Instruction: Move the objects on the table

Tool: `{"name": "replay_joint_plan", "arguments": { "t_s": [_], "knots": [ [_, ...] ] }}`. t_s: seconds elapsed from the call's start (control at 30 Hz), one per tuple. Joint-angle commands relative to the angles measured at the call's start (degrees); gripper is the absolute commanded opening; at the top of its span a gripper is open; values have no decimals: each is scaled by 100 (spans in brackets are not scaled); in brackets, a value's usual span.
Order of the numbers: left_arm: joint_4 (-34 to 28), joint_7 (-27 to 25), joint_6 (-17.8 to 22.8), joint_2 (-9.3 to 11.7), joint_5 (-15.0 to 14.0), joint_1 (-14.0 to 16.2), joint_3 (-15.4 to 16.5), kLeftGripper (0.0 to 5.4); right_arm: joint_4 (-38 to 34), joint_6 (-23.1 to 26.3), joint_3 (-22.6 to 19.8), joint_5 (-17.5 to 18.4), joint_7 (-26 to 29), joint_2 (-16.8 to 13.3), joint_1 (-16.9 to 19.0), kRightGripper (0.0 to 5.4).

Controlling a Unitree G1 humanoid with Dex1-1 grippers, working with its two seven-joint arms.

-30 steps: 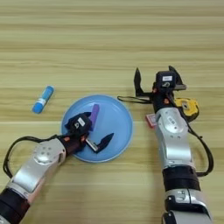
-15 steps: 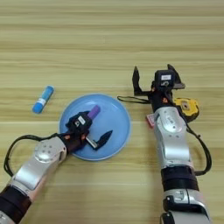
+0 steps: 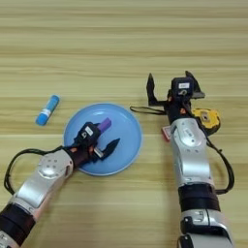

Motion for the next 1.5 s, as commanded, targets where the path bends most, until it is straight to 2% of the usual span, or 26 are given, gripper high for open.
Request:
{"name": "replay_joint_plan", "arguments": {
  "t_s": [0.03,0.83,1.27,1.5],
  "knots": [
    [131,70,12,23,121,-11,40,296,-75,64,3,8,5,-15,-49,540],
    [121,104,-7,-11,84,-34,91,74,-128,82,17,0,1,-1,-24,540],
    [-13,46,-43,-72,-33,-49,214,73,-96,79,15,3,11,-10,-26,540],
    [-573,39,48,-97,-257,-77,462,73,-58,72,13,5,25,-15,-30,540]
  ]
}}
